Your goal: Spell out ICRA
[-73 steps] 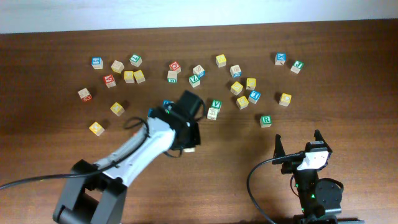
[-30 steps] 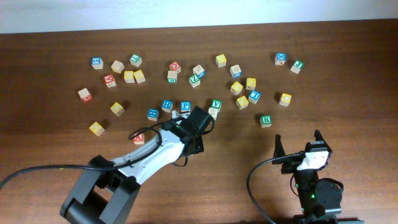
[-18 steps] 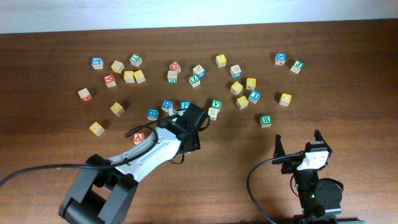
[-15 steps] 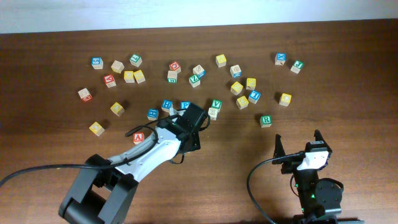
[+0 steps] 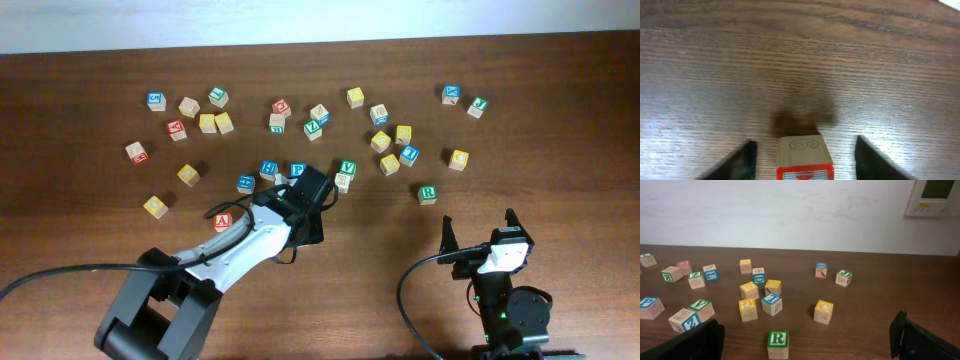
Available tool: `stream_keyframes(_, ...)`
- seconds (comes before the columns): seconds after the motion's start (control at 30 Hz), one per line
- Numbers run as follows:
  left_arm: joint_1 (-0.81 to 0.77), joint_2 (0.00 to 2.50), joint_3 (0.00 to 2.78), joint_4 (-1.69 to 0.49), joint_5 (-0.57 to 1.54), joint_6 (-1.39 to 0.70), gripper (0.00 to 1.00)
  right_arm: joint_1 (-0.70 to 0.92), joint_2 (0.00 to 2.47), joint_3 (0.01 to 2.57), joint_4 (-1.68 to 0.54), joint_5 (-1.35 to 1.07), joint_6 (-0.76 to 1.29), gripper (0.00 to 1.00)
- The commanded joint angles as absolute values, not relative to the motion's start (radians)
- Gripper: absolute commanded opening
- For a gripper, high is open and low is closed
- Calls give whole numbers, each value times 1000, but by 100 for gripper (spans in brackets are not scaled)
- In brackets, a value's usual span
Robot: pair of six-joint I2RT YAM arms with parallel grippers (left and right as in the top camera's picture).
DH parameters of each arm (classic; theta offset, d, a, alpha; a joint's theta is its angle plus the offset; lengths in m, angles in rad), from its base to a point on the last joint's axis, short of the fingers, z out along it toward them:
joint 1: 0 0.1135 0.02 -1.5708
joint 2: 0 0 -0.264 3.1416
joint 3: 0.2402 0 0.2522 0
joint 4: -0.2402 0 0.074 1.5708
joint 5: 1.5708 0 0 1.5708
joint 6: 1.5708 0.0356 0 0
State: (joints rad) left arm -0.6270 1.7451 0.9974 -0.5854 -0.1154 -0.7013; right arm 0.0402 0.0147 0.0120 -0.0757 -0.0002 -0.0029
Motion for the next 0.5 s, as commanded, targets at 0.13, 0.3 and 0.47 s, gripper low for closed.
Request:
stream_keyframes(0.13,-601,1748,1106,-674,-159,-686,71,46,6,6,-82,8,1,98)
stream_keyframes(0.3,-503,1684,1314,-845,-158,-611,75,46,6,6,-82,8,1,98)
stream_keyframes(0.47,-369,1558,1419,-980,-163,-604,89,46,6,6,-82,8,1,98)
